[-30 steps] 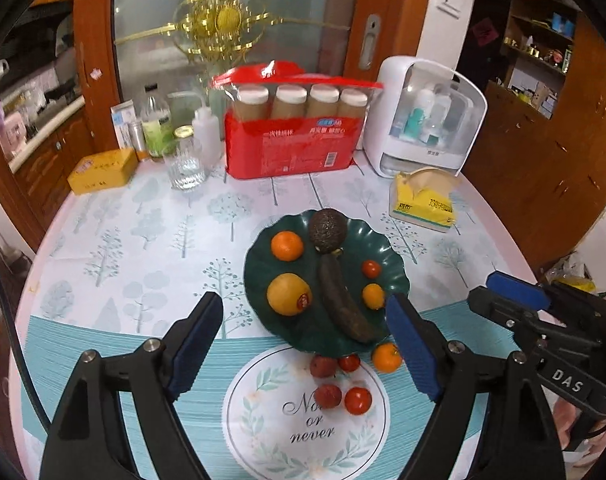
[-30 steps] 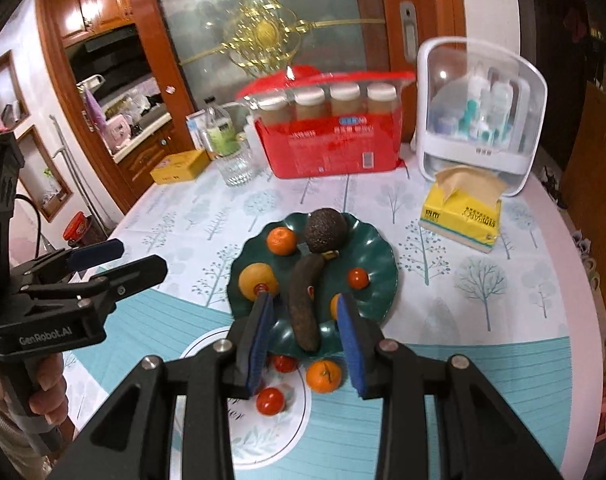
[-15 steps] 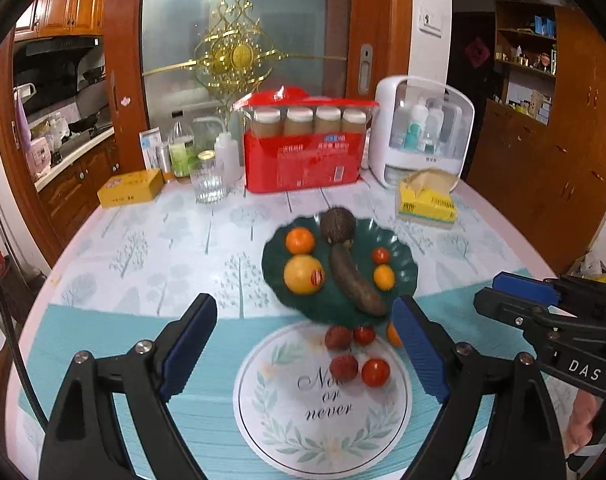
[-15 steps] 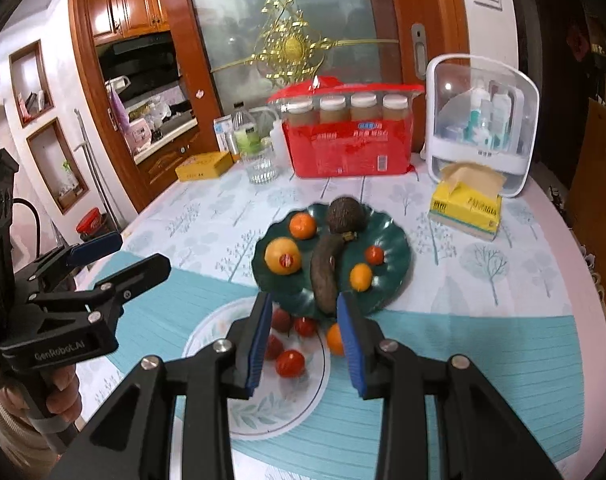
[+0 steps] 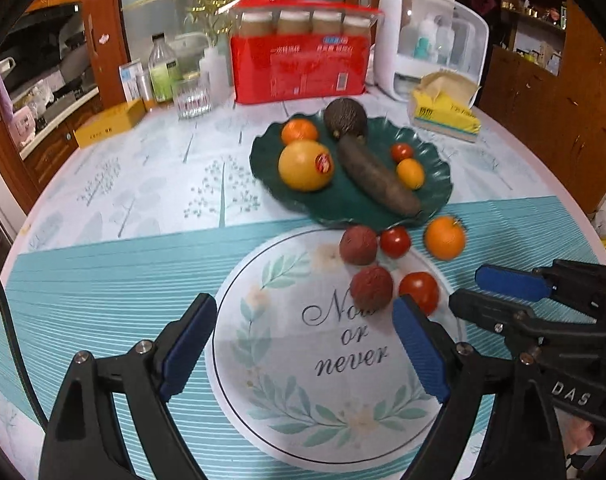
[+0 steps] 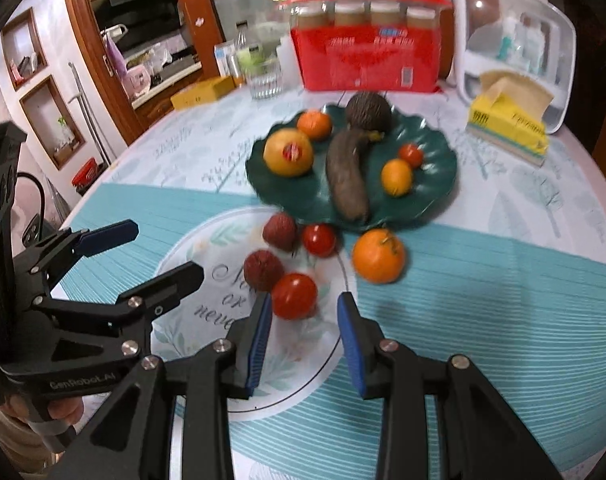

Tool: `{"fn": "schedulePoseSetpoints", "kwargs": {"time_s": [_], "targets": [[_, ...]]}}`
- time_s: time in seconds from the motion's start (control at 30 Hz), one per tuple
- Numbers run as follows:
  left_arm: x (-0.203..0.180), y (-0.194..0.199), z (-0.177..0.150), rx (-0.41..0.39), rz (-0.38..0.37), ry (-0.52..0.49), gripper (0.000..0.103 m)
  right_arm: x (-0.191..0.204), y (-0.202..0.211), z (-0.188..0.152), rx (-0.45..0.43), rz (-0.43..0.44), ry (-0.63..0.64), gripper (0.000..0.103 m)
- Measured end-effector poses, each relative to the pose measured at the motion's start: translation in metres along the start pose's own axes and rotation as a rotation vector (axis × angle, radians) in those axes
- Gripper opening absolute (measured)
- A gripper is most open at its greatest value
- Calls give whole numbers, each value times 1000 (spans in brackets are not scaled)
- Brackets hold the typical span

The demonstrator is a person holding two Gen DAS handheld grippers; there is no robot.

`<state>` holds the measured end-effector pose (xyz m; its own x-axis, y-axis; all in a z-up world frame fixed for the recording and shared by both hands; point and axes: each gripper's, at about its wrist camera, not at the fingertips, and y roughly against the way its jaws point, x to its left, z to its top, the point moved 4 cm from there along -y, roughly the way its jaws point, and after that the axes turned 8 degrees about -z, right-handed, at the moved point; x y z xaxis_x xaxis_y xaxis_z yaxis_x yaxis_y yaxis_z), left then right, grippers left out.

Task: Organize fruits
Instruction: 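Move both tools toward the loose fruits on the white mat, then grasp a lychee with the left tool while the right tool grasps a cherry tomato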

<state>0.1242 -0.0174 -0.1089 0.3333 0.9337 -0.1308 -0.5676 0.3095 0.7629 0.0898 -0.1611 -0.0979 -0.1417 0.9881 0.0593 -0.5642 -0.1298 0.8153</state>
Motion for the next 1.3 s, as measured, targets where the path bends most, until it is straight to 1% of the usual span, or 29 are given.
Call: {"fn": "schedulePoseSetpoints", "kwargs": {"time_s": [0.17, 0.43, 0.63, 0.77, 0.9, 1.0, 1.07, 1.1, 1.17, 1.2, 1.23, 1.3], "targets": [[11, -11, -1, 20, 0, 32, 89, 6, -18, -3, 28, 15, 14, 34], [21, -20, 1, 43, -32, 74, 88, 14, -41, -4, 48, 14, 30, 34], [12, -26, 4, 49, -51, 57, 88, 14, -44, -5, 39, 25, 34, 32], [2, -32, 7, 64, -82, 47, 88, 8, -37, -9, 20, -19, 51, 32], [-12, -42, 8, 83, -104, 19, 88, -7, -31, -14, 19, -45, 24, 32], [-21, -50, 8, 101, -128, 8, 78, -15, -26, -16, 17, -47, -3, 32], [-25, -56, 7, 116, -147, 16, 66, -19, -25, -18, 16, -49, -16, 32], [-26, -59, 7, 125, -149, 19, 64, -21, -24, -18, 15, -49, -20, 32], [-26, -63, 6, 138, -148, 26, 54, -23, -24, -19, 15, -47, -29, 32], [-26, -64, 5, 137, -147, 27, 53, -23, -24, -19, 15, -44, -31, 32], [-27, -64, 6, 130, -142, 22, 46, -23, -24, -19, 15, -42, -33, 32], [-27, -64, 6, 130, -145, 20, 38, -23, -24, -19, 14, -45, -31, 32]]}}
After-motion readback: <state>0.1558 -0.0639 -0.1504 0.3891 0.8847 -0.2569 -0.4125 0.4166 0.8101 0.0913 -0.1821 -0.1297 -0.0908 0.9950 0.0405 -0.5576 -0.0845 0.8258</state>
